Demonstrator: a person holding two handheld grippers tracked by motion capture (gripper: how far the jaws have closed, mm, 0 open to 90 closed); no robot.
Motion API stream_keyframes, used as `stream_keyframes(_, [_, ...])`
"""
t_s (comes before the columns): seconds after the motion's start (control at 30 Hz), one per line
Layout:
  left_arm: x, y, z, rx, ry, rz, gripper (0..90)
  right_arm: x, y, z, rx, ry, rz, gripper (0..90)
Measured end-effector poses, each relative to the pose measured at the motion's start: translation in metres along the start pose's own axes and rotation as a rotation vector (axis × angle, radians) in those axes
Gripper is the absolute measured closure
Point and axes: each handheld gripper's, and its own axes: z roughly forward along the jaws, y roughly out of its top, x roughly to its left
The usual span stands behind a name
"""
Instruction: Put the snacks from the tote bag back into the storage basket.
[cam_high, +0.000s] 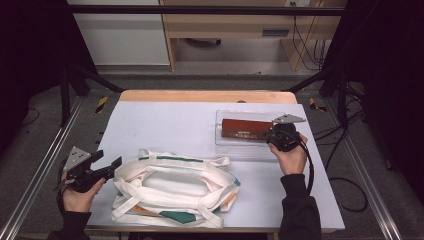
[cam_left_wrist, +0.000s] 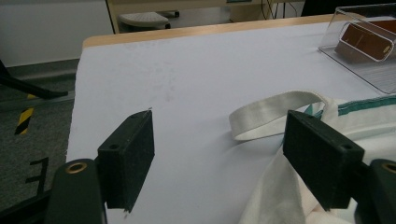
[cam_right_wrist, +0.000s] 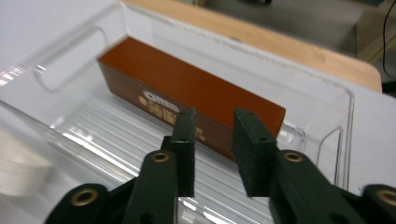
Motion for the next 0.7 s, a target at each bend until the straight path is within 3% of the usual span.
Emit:
stream_keyframes(0.33, [-0.002, 0.000, 0.001, 0.003, -0.010, 0.006, 24.1, 0.015, -0.033, -0.042, -0.151, 0.007, 0.029, 31.3])
stream_keyframes(0.47, [-0.001, 0.000, 0.001, 0.000, -0.009, 0.007, 23.9, 0.013, -0.050, -0.050, -0.172, 0.000, 0.052, 22.4])
stream_keyframes(0.7, [0.000, -0.001, 0.001, -0.011, -0.007, 0.013, 22.5, -0.001, -0.078, -0.065, -0.221, -0.025, 0.100, 18.4])
